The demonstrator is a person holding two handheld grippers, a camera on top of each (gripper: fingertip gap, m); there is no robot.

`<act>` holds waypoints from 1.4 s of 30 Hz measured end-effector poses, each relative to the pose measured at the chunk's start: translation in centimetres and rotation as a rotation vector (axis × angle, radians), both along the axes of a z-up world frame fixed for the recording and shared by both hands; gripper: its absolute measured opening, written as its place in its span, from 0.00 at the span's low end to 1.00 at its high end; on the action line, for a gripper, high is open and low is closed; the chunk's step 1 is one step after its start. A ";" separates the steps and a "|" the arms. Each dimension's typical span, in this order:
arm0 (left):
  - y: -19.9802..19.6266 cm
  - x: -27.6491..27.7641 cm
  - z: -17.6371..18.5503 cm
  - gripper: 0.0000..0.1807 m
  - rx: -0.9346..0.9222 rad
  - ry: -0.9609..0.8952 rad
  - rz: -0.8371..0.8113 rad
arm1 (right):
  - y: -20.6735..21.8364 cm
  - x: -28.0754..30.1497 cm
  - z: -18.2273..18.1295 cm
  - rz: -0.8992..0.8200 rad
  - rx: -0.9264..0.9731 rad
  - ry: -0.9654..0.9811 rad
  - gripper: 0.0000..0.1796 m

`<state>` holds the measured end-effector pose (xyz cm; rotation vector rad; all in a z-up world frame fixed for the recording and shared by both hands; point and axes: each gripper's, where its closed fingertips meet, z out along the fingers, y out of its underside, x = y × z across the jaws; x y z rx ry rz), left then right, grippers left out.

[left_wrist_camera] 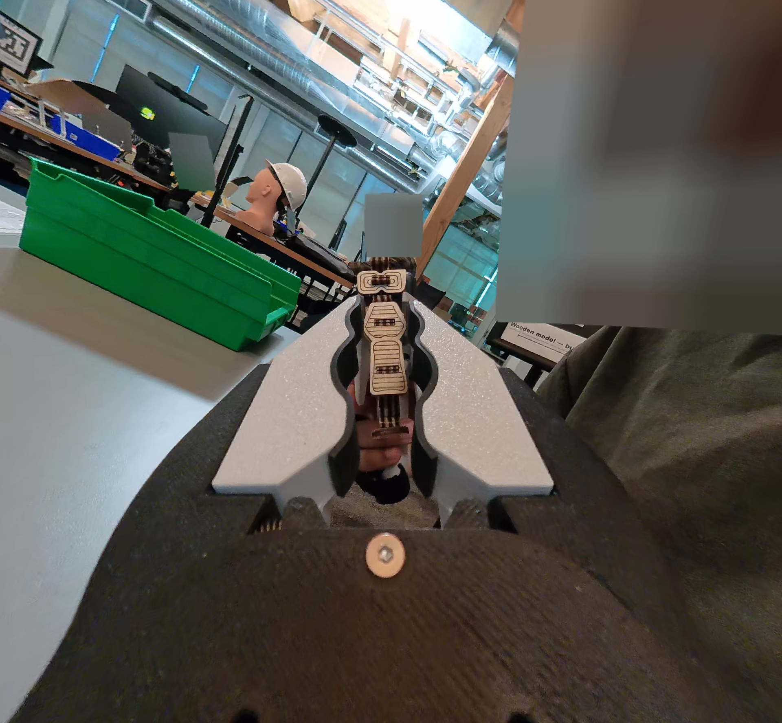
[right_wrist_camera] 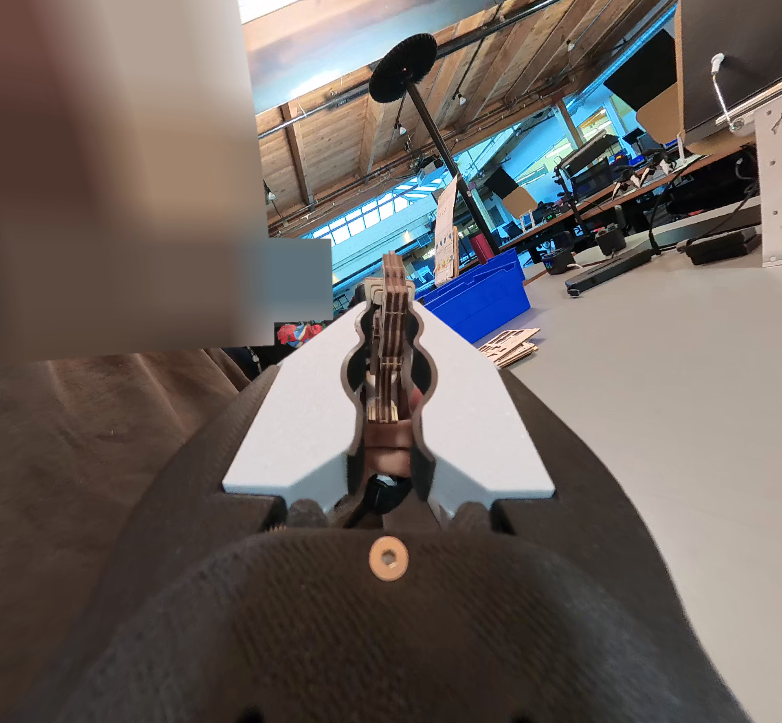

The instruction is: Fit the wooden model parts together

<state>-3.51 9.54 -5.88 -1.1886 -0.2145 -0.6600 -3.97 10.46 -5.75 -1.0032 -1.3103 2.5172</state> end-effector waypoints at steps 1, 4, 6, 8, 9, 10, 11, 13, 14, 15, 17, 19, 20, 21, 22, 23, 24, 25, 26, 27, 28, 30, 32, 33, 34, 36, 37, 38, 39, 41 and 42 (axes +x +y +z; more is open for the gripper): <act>0.0 -0.1 0.0 0.09 0.003 -0.008 -0.001 | 0.0 0.0 0.0 -0.001 0.006 0.001 0.07; -0.1 -0.3 0.1 0.09 0.012 -0.039 -0.009 | 0.0 0.0 -0.1 0.001 0.017 0.003 0.08; -0.1 -0.3 0.1 0.09 0.016 -0.048 -0.012 | -0.1 0.0 -0.1 0.007 0.012 0.001 0.09; -0.2 -0.4 0.2 0.09 0.021 -0.051 -0.009 | -0.2 0.0 -0.1 0.013 0.008 0.000 0.09; -0.2 -0.5 0.3 0.09 0.024 -0.055 -0.009 | -0.2 0.0 -0.1 0.015 0.008 -0.001 0.09; -0.2 -0.5 0.3 0.09 0.026 -0.061 -0.011 | -0.2 0.0 -0.1 0.017 0.009 -0.002 0.09; -0.3 -0.6 0.3 0.09 0.029 -0.068 -0.013 | -0.3 0.0 -0.1 0.017 0.010 -0.002 0.09; -0.3 -0.7 0.4 0.09 0.037 -0.084 -0.014 | -0.2 0.0 -0.1 0.016 0.009 -0.003 0.09; -0.4 -0.8 0.4 0.09 0.039 -0.091 -0.014 | -0.2 0.0 -0.1 0.015 0.006 -0.004 0.09; -0.4 -0.9 0.4 0.09 0.041 -0.096 -0.014 | -0.1 -0.1 -0.1 0.012 0.002 -0.006 0.09; -0.4 -1.0 0.4 0.09 0.043 -0.102 -0.013 | 0.2 -0.1 -0.1 0.009 -0.007 -0.010 0.08; -0.4 -1.0 0.4 0.09 0.044 -0.100 -0.015 | 0.3 -0.2 -0.2 0.011 -0.012 -0.015 0.06; -0.4 -0.9 0.5 0.09 0.045 -0.098 -0.017 | 0.3 -0.1 -0.2 0.013 -0.013 -0.016 0.05; -0.4 -0.9 0.5 0.09 0.045 -0.098 -0.018 | 0.3 -0.1 -0.2 0.016 -0.015 -0.016 0.04; -0.4 -0.9 0.5 0.09 0.045 -0.098 -0.020 | 0.3 -0.1 -0.2 0.020 -0.018 -0.016 0.04; -0.4 -0.8 0.4 0.09 0.044 -0.101 -0.024 | 0.3 -0.1 -0.2 0.023 -0.021 -0.018 0.04; -0.4 -0.9 0.4 0.09 0.041 -0.107 -0.033 | 0.3 -0.1 -0.2 0.023 -0.021 -0.020 0.04; -0.3 -0.9 0.3 0.09 0.034 -0.114 -0.045 | 0.4 -0.1 -0.2 0.019 -0.016 -0.018 0.04; -0.2 -0.9 0.2 0.09 0.026 -0.119 -0.058 | 0.4 -0.1 -0.2 0.011 -0.007 -0.016 0.04; -0.2 -1.0 0.1 0.10 0.022 -0.123 -0.066 | 0.4 -0.1 -0.2 0.006 0.004 -0.013 0.04; -0.3 -1.2 0.1 0.11 0.022 -0.122 -0.066 | 0.4 -0.1 -0.2 0.006 0.013 -0.011 0.04; -0.4 -1.5 0.2 0.11 0.020 -0.105 -0.056 | 0.3 -0.1 -0.3 0.013 0.024 -0.014 0.04; -0.5 -1.7 0.2 0.11 0.012 -0.075 -0.048 | 0.2 -0.1 -0.6 0.017 0.035 -0.025 0.04; -0.5 -1.6 0.2 0.11 0.006 -0.057 -0.048 | 0.2 -0.2 -0.7 0.020 0.043 -0.032 0.04; -0.5 -1.6 0.1 0.11 -0.004 -0.036 -0.050 | 0.1 -0.2 -0.9 0.023 0.055 -0.039 0.04; -0.3 -1.4 -0.2 0.10 -0.034 0.012 -0.050 | -0.2 -0.2 -1.3 0.033 0.089 -0.049 0.04; -0.3 -1.4 -0.5 0.09 -0.051 0.034 -0.052 | -0.3 -0.2 -1.4 0.039 0.107 -0.051 0.04; -0.2 -1.2 -0.7 0.08 -0.066 0.051 -0.058 | -0.4 -0.1 -1.5 0.045 0.122 -0.052 0.04; -0.2 -1.1 -0.8 0.07 -0.075 0.061 -0.066 | -0.5 0.0 -1.5 0.048 0.130 -0.051 0.04; -0.2 -1.0 -0.9 0.06 -0.076 0.062 -0.080 | -0.4 0.0 -1.6 0.049 0.136 -0.052 0.04; -0.3 -1.0 -0.9 0.05 -0.078 0.065 -0.087 | -0.4 0.0 -1.7 0.051 0.138 -0.057 0.04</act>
